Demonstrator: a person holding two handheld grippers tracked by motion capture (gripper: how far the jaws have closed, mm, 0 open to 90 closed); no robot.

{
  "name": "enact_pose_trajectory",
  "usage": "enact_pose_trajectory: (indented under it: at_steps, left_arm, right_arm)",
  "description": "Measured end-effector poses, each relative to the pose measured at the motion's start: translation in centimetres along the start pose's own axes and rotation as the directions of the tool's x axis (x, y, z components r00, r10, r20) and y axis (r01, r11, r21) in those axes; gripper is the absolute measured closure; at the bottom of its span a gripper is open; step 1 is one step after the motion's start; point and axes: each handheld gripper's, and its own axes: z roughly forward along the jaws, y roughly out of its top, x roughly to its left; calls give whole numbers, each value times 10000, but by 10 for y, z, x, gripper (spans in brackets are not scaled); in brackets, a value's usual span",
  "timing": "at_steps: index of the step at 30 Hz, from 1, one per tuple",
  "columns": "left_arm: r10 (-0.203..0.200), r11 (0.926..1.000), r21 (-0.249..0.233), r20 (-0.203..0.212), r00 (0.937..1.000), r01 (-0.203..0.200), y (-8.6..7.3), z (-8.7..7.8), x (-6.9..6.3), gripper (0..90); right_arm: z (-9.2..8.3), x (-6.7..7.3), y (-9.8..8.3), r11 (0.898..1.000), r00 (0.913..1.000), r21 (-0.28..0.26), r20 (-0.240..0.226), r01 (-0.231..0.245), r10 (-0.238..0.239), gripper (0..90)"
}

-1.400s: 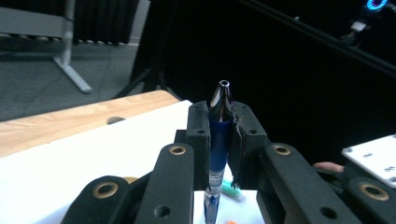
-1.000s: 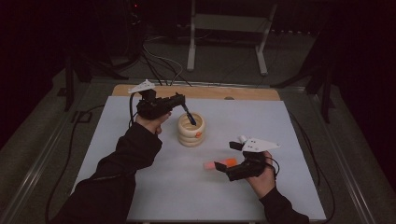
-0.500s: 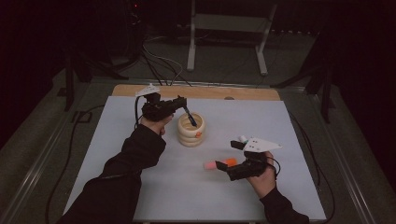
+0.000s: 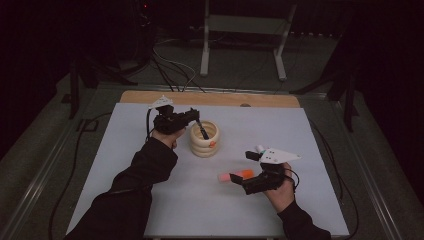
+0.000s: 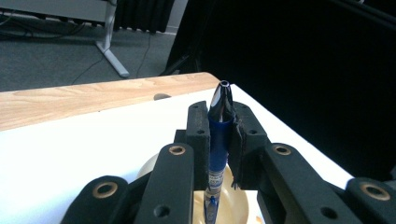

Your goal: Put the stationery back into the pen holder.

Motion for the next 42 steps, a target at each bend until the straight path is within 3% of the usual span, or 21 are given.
enact_pose_trajectory:
  at_steps: [9,16,25,29,30,35,40,42]
  left_arm:
    - [77,9993,365,-176,9998,-70,-5,9,-1,803]
    - [467,9950,909,-462,9978,-424,-6,16,-4,802]
    - [274,9950,973,-394,9988,-234,-2,18,-4,798]
    - [282,9964,815,-413,9987,-247,4,13,-6,627]
    - [254,9964,812,-301,9992,-229,6,12,-6,549]
    - [553,9956,773,-233,9982,-533,12,3,-13,290]
    - [805,9926,875,497,9955,-846,14,-5,-23,95]
    - [1039,9899,884,791,9914,-1108,14,-8,-28,83]
  right_arm:
    - [0,-1,-1,10000,9999,-56,-75,-74,73,17]
    - [1,-1,-1,9999,9998,-42,-145,-120,119,17]
    - [1,-3,-1,9998,9996,-8,-204,-185,185,17]
    - [1,-3,-1,9998,9996,-26,-219,-200,199,17]
    - [0,-3,-1,9997,9995,-48,-239,-221,220,17]
    - [-1,-3,0,9997,9995,-126,-201,-226,224,17]
    - [-4,-5,1,9993,9994,-220,-183,-297,293,17]
    - [-5,-6,2,9990,9992,-289,-178,-349,344,17]
